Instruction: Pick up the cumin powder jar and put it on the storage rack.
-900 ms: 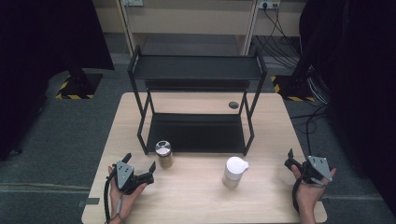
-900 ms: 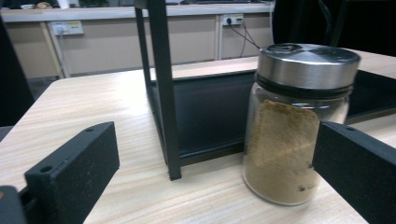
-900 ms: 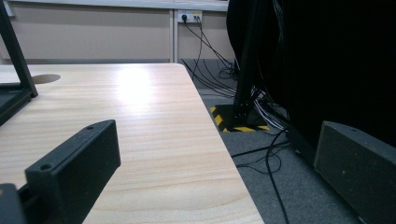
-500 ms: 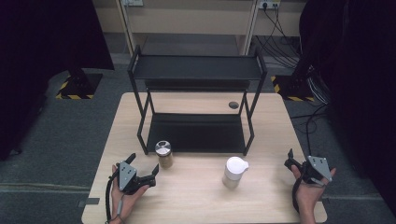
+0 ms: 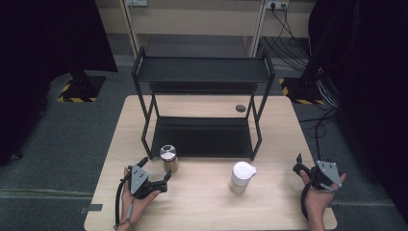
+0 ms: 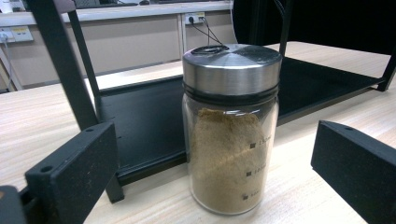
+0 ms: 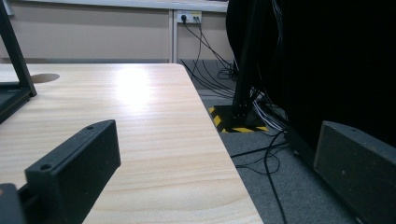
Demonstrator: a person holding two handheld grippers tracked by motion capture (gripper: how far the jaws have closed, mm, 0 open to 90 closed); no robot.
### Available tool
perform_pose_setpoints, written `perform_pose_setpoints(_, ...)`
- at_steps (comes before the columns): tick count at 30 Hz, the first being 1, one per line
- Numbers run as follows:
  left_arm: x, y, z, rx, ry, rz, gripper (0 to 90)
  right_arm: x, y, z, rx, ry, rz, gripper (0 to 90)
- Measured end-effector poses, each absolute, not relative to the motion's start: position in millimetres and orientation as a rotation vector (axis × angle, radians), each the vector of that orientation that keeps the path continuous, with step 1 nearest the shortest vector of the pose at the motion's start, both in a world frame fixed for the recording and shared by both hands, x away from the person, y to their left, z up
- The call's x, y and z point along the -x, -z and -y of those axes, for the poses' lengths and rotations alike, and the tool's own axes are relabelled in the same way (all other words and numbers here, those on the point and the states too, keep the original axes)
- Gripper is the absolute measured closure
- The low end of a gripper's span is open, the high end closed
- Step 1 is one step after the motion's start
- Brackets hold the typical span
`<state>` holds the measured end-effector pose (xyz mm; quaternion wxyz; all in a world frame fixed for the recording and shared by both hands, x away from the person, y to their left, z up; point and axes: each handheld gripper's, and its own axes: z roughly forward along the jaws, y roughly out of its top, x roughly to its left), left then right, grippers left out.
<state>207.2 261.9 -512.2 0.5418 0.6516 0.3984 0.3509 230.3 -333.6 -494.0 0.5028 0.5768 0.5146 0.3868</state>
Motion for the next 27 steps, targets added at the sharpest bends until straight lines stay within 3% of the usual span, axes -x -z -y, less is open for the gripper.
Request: perform_pose_setpoints(27, -243, 502, -229, -1.611, -0.823, -0.971, 3.7, -230, 494, 335, -1.398, -0.944, -1.240, 0.6)
